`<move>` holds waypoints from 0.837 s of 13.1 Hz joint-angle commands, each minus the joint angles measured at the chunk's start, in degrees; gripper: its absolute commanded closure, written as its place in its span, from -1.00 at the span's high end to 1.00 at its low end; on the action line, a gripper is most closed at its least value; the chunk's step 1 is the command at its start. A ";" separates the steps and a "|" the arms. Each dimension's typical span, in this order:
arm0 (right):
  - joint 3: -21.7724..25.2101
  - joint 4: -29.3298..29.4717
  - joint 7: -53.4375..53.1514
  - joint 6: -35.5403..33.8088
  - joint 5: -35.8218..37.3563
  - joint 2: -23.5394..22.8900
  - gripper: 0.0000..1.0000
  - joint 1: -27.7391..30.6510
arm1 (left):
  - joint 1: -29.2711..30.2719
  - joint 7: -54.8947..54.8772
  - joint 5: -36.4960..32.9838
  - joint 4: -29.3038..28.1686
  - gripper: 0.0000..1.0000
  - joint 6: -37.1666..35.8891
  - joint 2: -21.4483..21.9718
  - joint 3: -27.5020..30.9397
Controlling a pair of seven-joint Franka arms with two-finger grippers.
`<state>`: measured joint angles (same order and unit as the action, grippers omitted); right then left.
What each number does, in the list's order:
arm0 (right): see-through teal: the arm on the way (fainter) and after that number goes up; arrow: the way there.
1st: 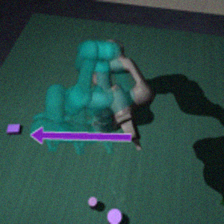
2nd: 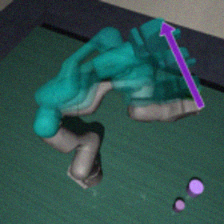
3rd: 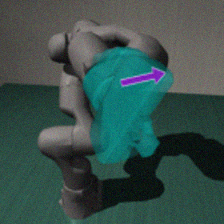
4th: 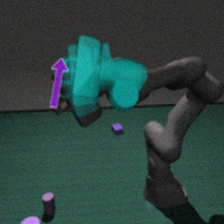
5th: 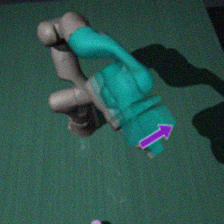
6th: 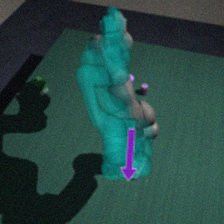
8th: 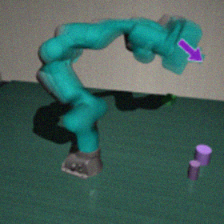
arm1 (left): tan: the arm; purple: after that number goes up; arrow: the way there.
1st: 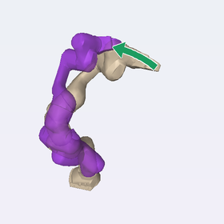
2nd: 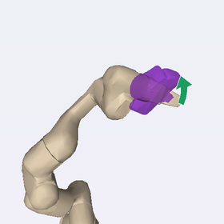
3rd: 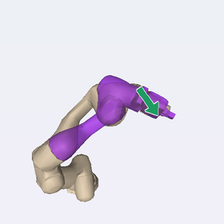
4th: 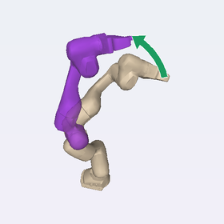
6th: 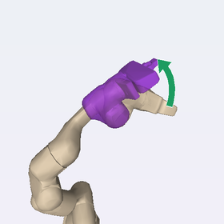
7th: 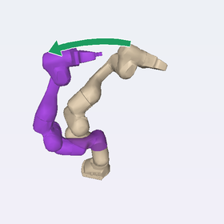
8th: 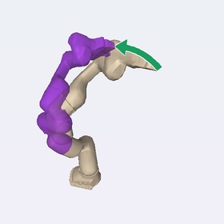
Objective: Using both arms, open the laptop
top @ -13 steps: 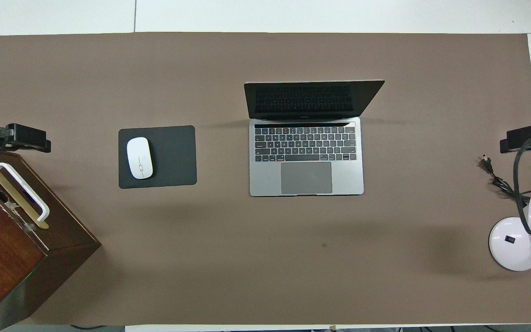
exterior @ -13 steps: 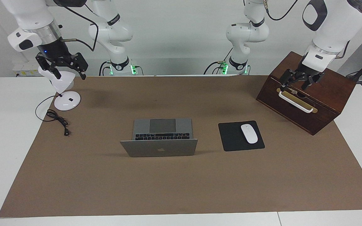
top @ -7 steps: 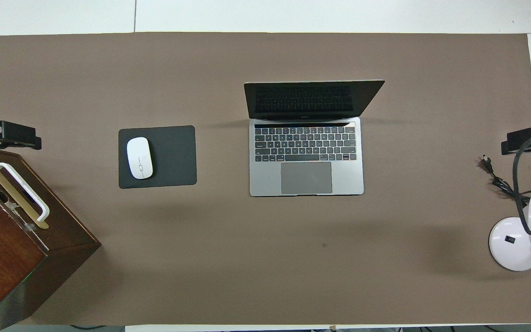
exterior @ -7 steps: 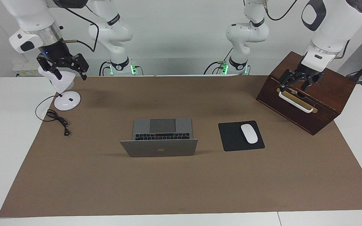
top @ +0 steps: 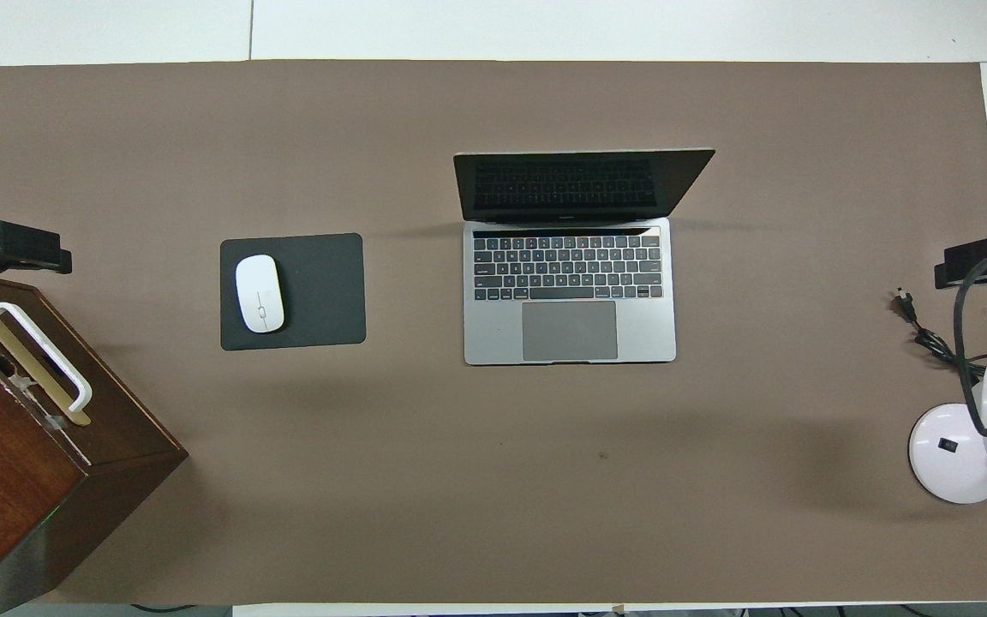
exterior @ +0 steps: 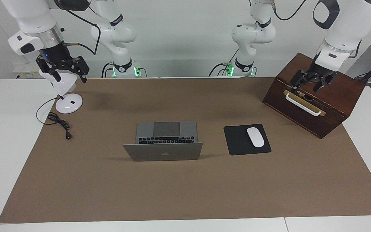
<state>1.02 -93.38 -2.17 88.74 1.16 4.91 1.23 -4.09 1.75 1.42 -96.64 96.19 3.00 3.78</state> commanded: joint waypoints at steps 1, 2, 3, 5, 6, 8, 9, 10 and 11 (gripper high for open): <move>-0.84 -1.46 1.46 0.12 1.03 1.33 1.00 0.97 | 5.12 -0.26 -0.89 0.13 1.00 0.22 0.25 -5.69; -0.84 -1.46 1.46 0.12 1.03 1.33 1.00 0.97 | 5.14 -0.26 -0.89 0.05 1.00 0.22 0.25 -6.23; -0.84 -1.46 1.38 0.12 1.03 1.33 1.00 0.97 | 5.14 -0.26 -0.89 -0.04 1.00 0.22 0.25 -6.15; -0.84 -1.46 1.29 0.12 1.03 1.33 1.00 0.97 | 4.27 -0.17 -0.89 -0.13 1.00 0.31 0.17 -5.71; -0.84 -1.46 1.29 0.21 1.03 1.33 1.00 0.97 | 3.48 -0.26 -0.89 -0.13 1.00 0.23 0.17 -5.19; -0.84 -1.54 1.20 0.21 0.95 1.33 1.00 0.97 | 0.76 -0.26 -0.89 -0.04 1.00 0.05 0.17 -1.77; -0.84 -1.46 1.20 0.21 1.03 1.33 1.00 0.97 | 0.83 -0.26 -0.89 -0.04 1.00 0.05 0.17 -1.58; -0.84 -1.46 1.20 0.21 0.95 1.33 1.00 0.97 | 0.92 -0.26 -0.89 -0.04 1.00 0.05 0.17 -1.67; -0.93 -1.54 1.20 0.30 0.95 1.33 1.00 0.97 | 0.92 -0.26 -0.89 -0.13 1.00 0.05 0.25 -1.67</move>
<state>1.02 -93.39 -2.17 88.73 1.16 4.91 1.23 -1.98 1.74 1.42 -96.64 96.19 2.97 1.17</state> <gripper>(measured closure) 0.000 0.000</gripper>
